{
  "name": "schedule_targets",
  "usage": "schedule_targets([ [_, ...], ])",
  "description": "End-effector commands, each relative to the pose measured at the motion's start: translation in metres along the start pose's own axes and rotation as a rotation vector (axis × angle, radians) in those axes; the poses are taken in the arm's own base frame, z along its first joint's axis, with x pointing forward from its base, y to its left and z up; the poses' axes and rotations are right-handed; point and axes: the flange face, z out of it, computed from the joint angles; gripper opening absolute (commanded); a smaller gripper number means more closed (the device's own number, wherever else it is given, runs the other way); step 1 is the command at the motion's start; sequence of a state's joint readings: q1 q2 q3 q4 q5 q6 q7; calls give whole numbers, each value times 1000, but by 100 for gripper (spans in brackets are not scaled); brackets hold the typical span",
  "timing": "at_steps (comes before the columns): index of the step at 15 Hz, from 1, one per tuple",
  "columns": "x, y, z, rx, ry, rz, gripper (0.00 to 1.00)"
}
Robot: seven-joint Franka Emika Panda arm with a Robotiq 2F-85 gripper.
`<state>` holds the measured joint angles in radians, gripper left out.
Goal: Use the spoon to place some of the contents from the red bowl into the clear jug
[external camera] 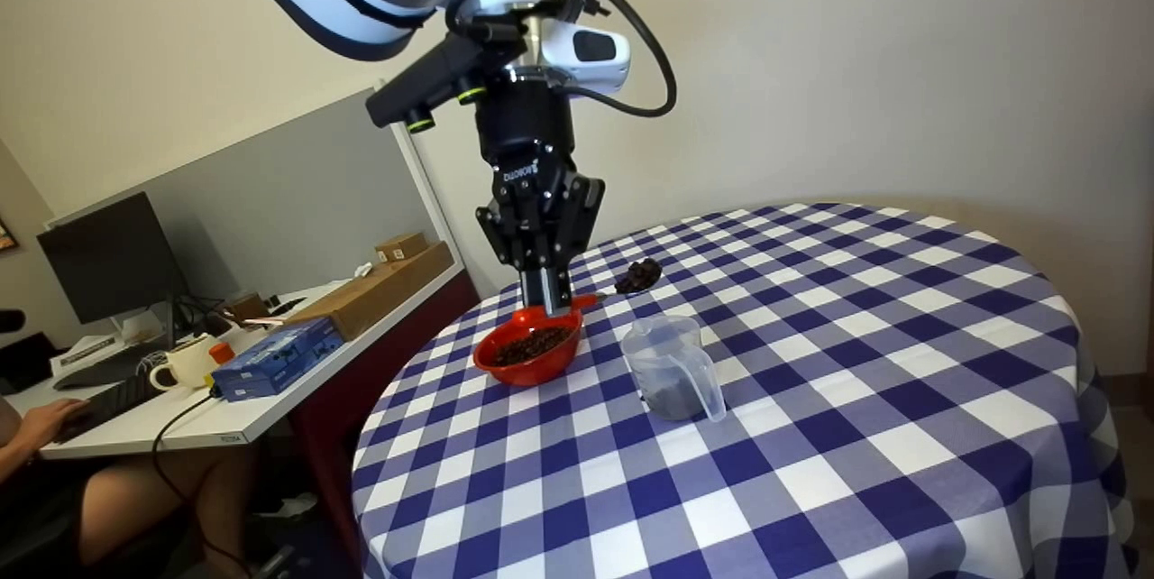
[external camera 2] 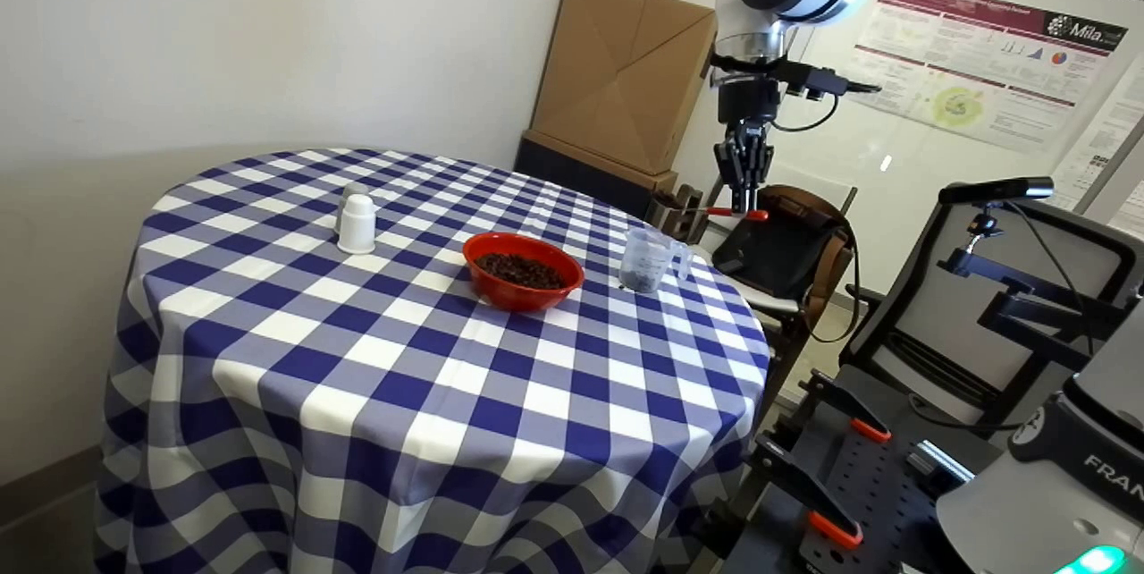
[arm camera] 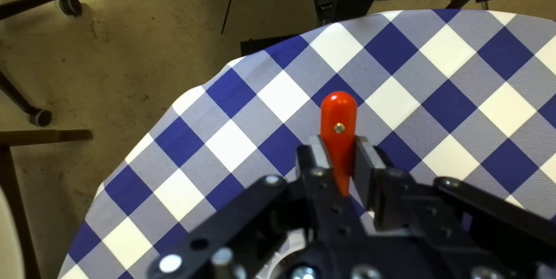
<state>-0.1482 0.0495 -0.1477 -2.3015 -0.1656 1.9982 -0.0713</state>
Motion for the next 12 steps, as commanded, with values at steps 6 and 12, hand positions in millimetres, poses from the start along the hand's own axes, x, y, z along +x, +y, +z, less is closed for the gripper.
schedule_targets([
  [6,-5,5,4,-88,-19,17,5],
  [12,-4,3,4,-135,-19,16,5],
])
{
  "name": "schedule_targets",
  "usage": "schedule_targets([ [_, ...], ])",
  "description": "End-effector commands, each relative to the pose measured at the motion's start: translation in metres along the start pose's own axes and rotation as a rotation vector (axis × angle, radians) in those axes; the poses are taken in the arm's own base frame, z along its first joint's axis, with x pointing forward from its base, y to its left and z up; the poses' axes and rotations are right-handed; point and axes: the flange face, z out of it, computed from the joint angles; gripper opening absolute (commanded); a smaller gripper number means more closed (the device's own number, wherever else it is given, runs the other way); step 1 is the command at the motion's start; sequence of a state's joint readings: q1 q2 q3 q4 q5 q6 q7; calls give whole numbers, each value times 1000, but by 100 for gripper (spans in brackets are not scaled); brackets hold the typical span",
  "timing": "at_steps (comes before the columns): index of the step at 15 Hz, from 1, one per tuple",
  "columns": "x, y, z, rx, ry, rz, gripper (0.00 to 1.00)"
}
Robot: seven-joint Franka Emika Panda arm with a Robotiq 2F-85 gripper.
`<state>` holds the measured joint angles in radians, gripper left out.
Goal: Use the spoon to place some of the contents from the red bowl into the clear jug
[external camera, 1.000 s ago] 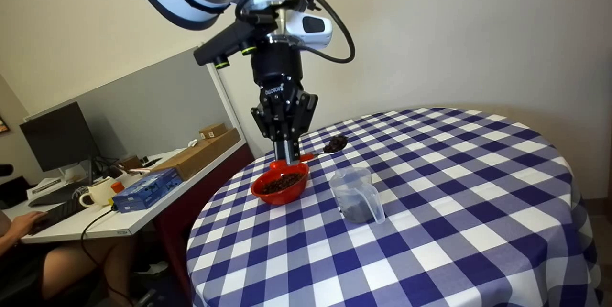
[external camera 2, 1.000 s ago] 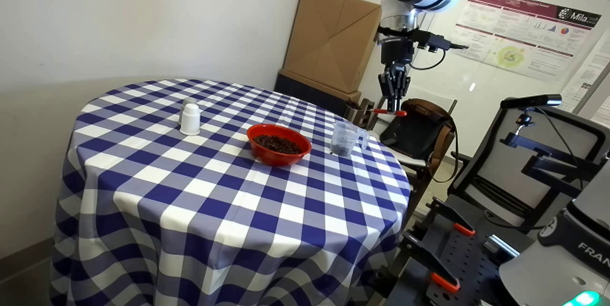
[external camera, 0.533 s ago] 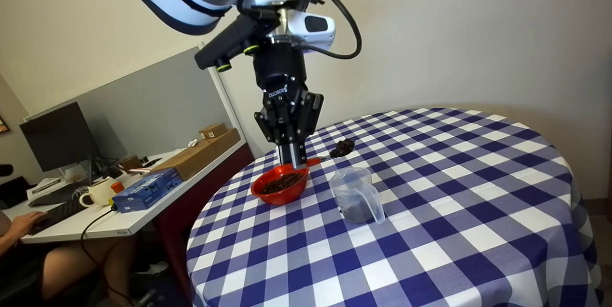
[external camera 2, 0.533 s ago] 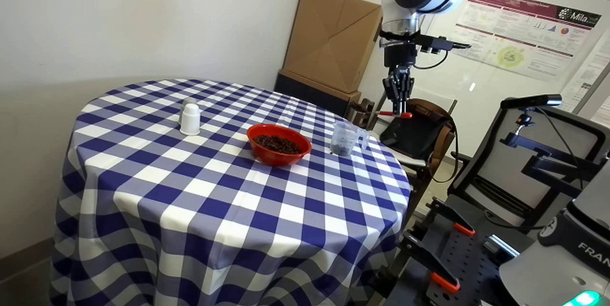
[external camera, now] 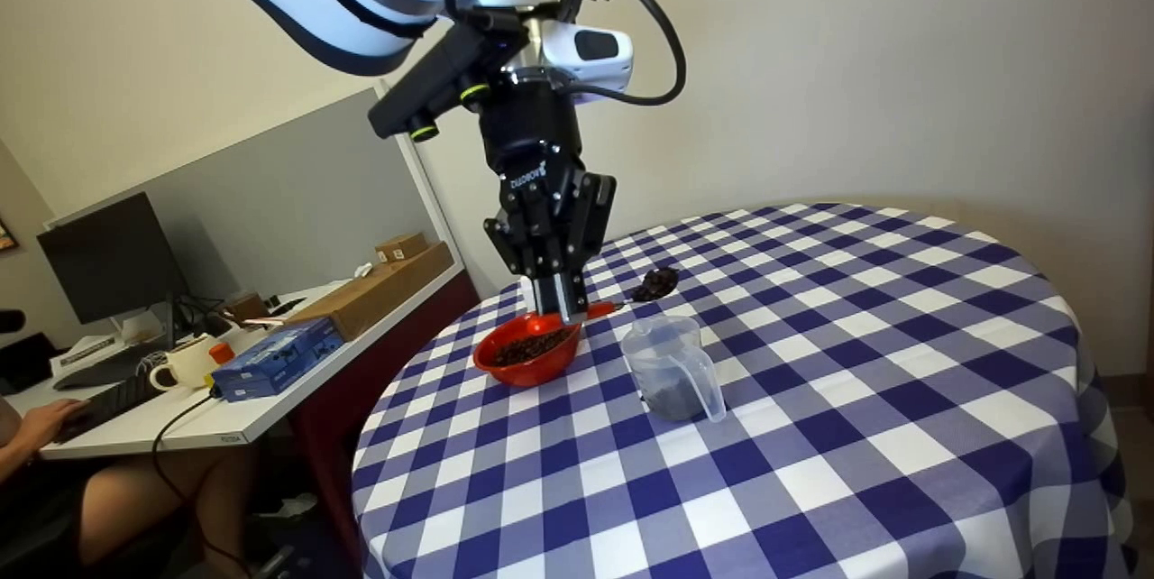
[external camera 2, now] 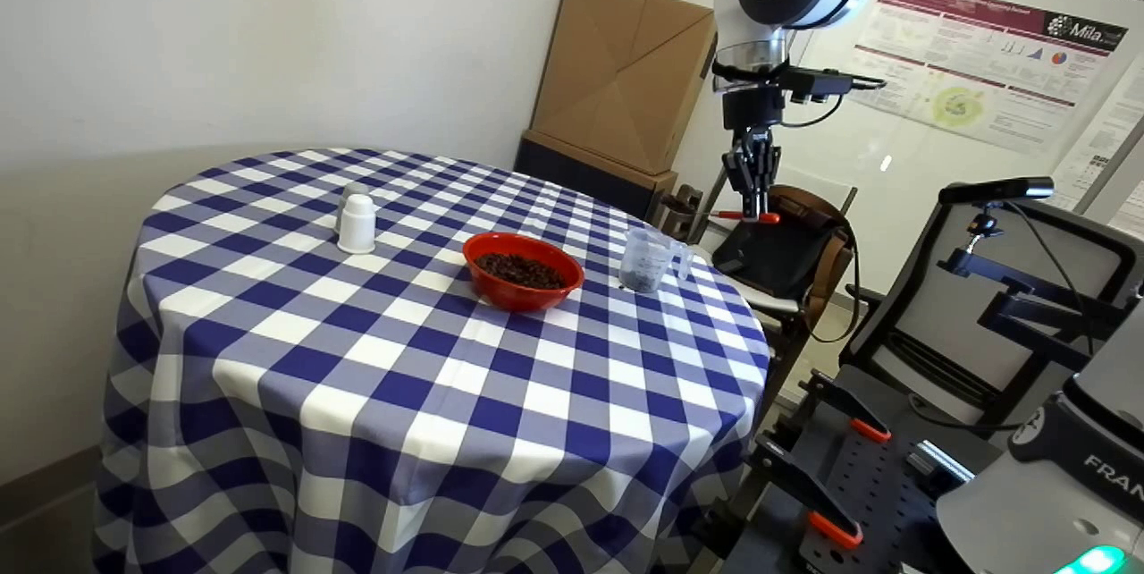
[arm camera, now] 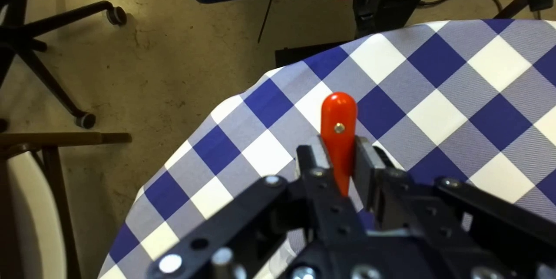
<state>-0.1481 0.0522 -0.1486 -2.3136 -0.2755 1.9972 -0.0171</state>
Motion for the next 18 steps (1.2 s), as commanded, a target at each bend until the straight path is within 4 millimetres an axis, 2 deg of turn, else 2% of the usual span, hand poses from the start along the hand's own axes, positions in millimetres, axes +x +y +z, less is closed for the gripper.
schedule_targets([
  [1,-2,-4,-4,-45,3,8,5],
  [18,2,-16,-9,-212,-10,-4,5],
])
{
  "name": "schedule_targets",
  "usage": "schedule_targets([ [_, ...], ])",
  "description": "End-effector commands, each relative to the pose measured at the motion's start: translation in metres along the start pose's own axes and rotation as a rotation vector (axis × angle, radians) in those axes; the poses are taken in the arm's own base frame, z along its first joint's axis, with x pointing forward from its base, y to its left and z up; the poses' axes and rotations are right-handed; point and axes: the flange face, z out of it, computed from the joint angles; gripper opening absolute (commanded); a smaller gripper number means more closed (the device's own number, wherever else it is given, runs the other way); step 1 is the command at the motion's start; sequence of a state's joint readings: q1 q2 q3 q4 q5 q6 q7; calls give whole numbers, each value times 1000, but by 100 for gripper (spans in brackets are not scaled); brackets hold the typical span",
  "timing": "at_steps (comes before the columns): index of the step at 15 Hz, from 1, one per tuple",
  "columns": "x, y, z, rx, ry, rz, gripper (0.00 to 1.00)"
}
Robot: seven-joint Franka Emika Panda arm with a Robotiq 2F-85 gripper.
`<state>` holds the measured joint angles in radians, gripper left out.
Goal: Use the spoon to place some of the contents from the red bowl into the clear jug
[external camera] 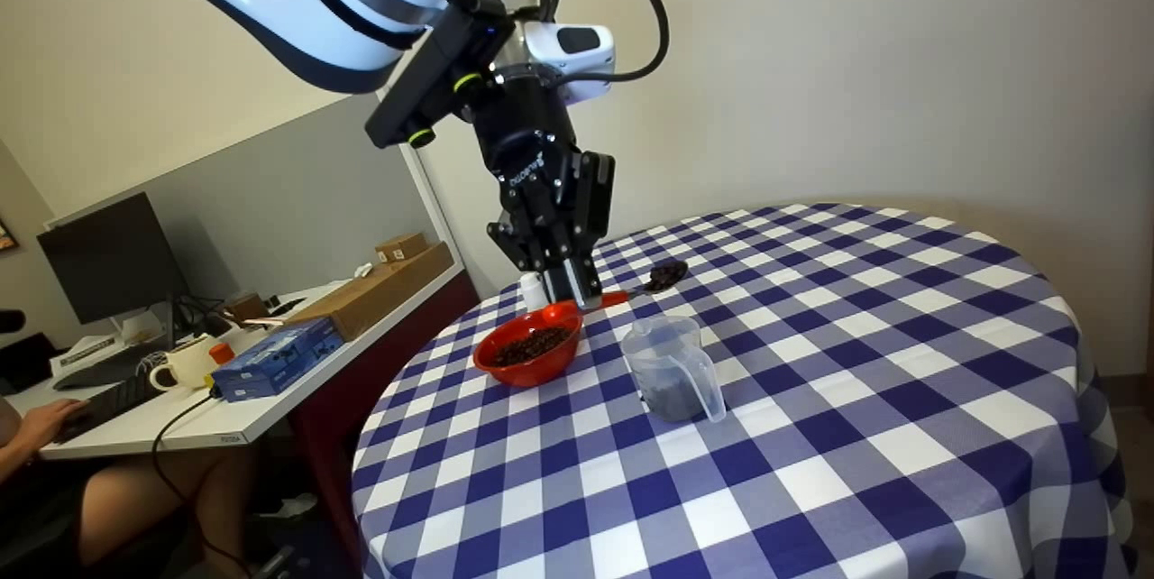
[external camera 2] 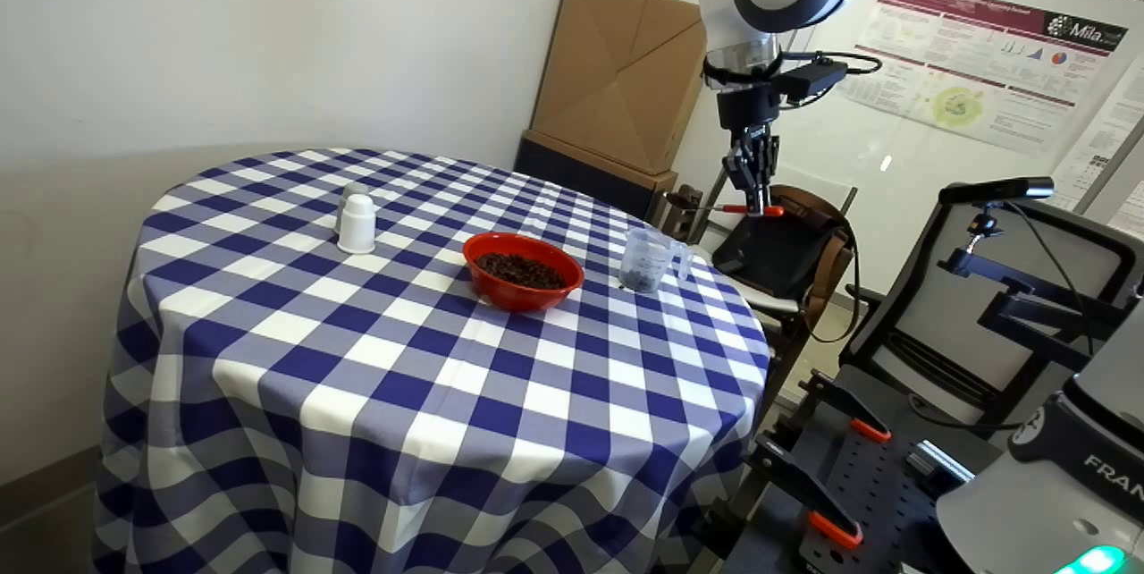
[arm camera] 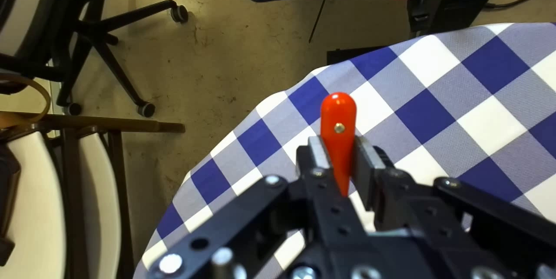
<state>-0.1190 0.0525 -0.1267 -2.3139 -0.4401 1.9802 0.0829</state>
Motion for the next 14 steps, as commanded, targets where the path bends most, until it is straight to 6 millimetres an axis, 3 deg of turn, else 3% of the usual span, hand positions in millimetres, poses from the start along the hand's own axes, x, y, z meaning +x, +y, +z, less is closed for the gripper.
schedule_targets([
  [1,0,-3,-5,-47,-13,6,5],
  [14,8,-16,-2,-113,-26,-1,5],
])
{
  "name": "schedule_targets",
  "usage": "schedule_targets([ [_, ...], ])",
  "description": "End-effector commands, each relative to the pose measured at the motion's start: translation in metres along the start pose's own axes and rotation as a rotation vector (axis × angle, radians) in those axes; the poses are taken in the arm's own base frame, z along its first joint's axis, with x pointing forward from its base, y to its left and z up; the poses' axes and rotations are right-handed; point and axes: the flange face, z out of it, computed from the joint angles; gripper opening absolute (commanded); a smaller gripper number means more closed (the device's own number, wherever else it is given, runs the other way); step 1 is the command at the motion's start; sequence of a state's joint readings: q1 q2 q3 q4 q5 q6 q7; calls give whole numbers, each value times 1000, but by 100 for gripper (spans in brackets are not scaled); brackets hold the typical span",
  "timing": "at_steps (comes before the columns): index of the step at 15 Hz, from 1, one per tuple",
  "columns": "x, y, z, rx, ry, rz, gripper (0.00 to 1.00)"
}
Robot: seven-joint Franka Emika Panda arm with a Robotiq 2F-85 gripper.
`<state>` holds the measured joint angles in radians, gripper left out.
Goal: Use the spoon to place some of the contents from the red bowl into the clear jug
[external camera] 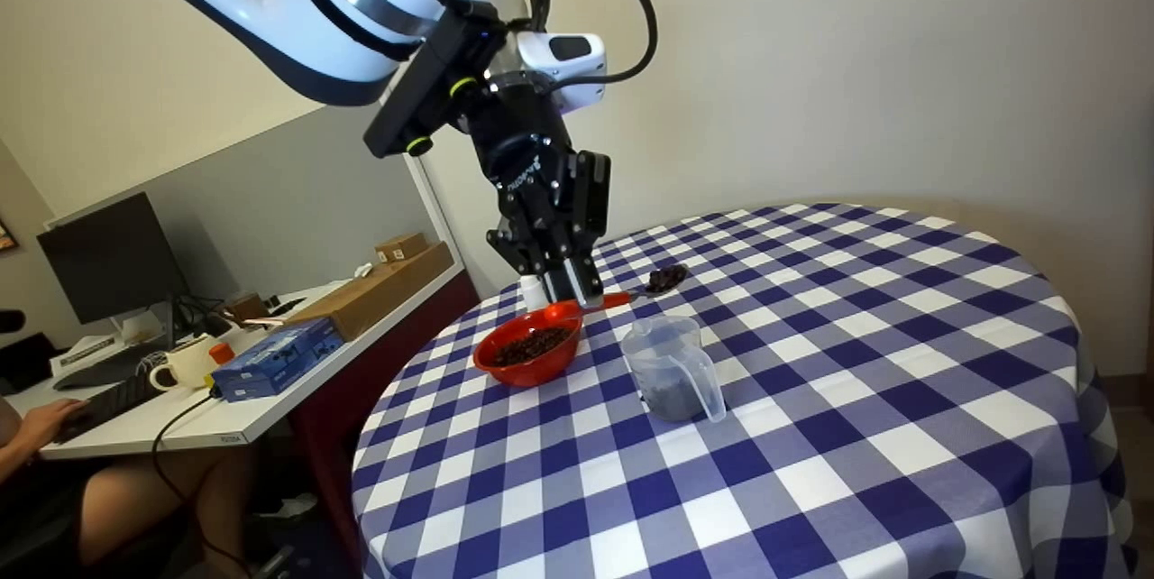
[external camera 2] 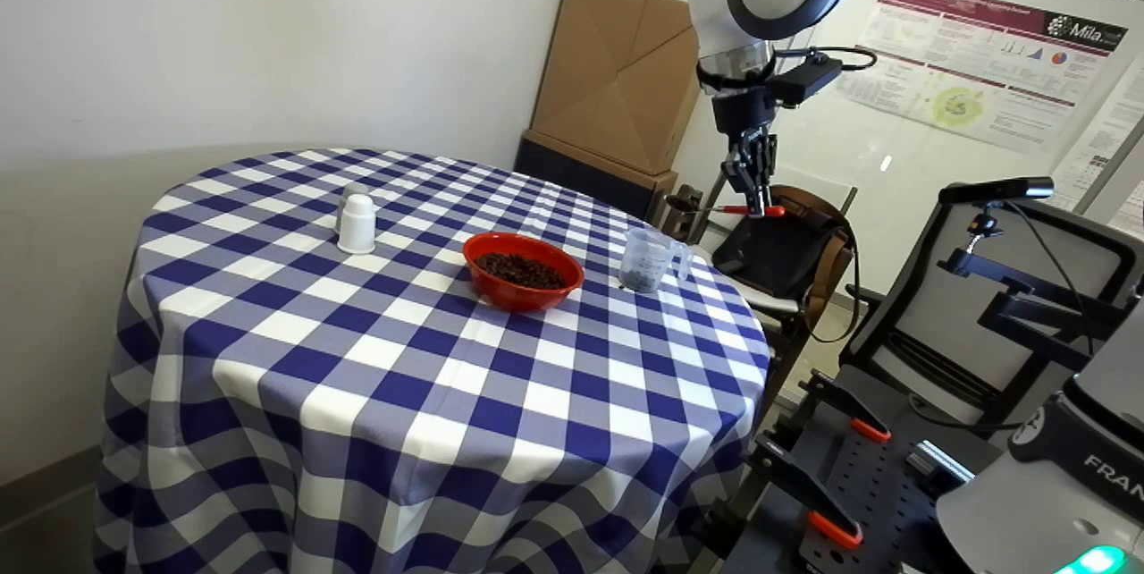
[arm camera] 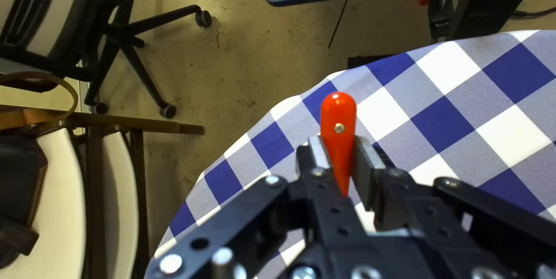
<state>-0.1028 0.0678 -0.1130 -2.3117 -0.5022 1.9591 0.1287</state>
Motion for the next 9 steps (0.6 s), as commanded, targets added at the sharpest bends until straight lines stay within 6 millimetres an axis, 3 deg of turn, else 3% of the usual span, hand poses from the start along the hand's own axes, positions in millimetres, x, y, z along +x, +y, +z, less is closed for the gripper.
schedule_targets([
  [1,7,-8,-4,-47,-11,7,5],
  [9,16,-21,-2,-90,-16,-13,5],
])
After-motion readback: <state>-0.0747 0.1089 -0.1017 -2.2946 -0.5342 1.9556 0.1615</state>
